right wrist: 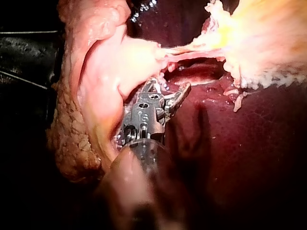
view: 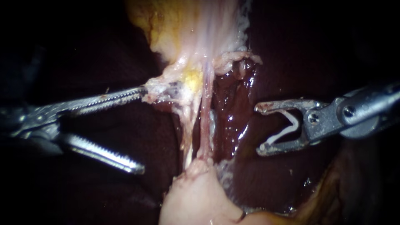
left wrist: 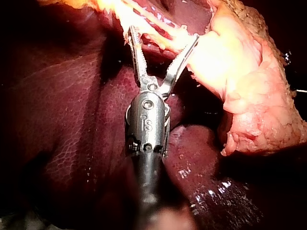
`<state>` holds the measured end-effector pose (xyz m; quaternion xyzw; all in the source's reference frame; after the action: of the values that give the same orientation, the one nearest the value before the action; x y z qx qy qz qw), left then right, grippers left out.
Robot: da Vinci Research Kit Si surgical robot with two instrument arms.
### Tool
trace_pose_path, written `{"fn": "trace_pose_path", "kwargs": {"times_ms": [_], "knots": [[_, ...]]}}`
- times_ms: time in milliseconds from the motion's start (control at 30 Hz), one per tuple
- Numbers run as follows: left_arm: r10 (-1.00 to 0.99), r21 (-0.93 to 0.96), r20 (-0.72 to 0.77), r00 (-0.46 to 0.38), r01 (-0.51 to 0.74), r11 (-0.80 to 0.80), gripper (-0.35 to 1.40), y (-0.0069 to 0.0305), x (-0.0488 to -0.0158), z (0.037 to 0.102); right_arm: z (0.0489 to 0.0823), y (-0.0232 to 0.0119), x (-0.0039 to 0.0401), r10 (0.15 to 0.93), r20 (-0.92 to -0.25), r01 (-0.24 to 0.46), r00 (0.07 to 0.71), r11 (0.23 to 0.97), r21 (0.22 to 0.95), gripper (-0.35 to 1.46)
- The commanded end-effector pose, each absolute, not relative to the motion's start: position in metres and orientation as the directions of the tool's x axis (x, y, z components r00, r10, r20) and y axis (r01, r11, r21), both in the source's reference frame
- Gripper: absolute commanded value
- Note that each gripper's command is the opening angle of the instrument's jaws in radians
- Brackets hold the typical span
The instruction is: Grabbing gallbladder
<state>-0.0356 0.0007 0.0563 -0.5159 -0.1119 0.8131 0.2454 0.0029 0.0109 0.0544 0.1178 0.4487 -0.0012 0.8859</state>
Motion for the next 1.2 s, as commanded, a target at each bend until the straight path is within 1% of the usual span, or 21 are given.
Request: {"fn": "trace_pose_path", "kwargs": {"times_ms": [33, 133, 200, 333, 467, 533, 700, 867, 1067, 1200], "knots": [[0.515, -0.436, -0.784, -0.347, -0.284, -0.854, 1.06, 0.0007, -0.0356, 0.0563, 0.0544, 0.0109, 0.0029, 0.104, -0.795, 0.108, 0.597, 0.972, 0.208, 0.5], [0.511, -0.431, -0.786, -0.348, -0.283, -0.857, 1.06, 0.0009, -0.0354, 0.056, 0.0544, 0.0109, 0.0028, 0.104, -0.795, 0.108, 0.597, 0.972, 0.208, 0.5], [0.533, -0.444, -0.774, -0.342, -0.306, -0.842, 1.06, 0.0012, -0.0352, 0.0558, 0.0544, 0.0108, 0.0028, 0.103, -0.795, 0.108, 0.597, 0.972, 0.208, 0.5], [0.595, -0.477, -0.738, -0.319, -0.377, -0.794, 1.06, 0.0023, -0.0345, 0.0549, 0.0544, 0.0108, 0.0027, 0.103, -0.796, 0.109, 0.597, 0.972, 0.208, 0.5], [0.669, -0.519, -0.69, -0.276, -0.457, -0.723, 1.06, 0.0031, -0.0341, 0.0543, 0.0544, 0.0108, 0.0027, 0.103, -0.796, 0.109, 0.597, 0.972, 0.208, 0.5], [0.699, -0.536, -0.67, -0.251, -0.487, -0.689, 1.03, 0.0033, -0.0341, 0.0545, 0.0544, 0.0108, 0.0027, 0.103, -0.796, 0.109, 0.597, 0.972, 0.208, 0.5], [0.741, -0.557, -0.626, -0.244, -0.524, -0.644, 0.91, 0.0037, -0.0342, 0.0559, 0.0544, 0.0108, 0.0027, 0.103, -0.795, 0.108, 0.597, 0.972, 0.208, 0.5], [0.785, -0.597, -0.574, -0.234, -0.537, -0.596, 0.66, 0.0041, -0.0352, 0.0573, 0.0545, 0.0108, 0.0028, 0.103, -0.795, 0.108, 0.597, 0.972, 0.207, 0.5], [0.808, -0.619, -0.54, -0.237, -0.538, -0.572, 0.61, 0.004, -0.0369, 0.0586, 0.0545, 0.0108, 0.0028, 0.103, -0.795, 0.108, 0.597, 0.972, 0.207, 0.5], [0.811, -0.624, -0.532, -0.243, -0.534, -0.57, 0.59, 0.0038, -0.0373, 0.0591, 0.0545, 0.0108, 0.0028, 0.103, -0.795, 0.108, 0.597, 0.972, 0.207, 0.5]]}}
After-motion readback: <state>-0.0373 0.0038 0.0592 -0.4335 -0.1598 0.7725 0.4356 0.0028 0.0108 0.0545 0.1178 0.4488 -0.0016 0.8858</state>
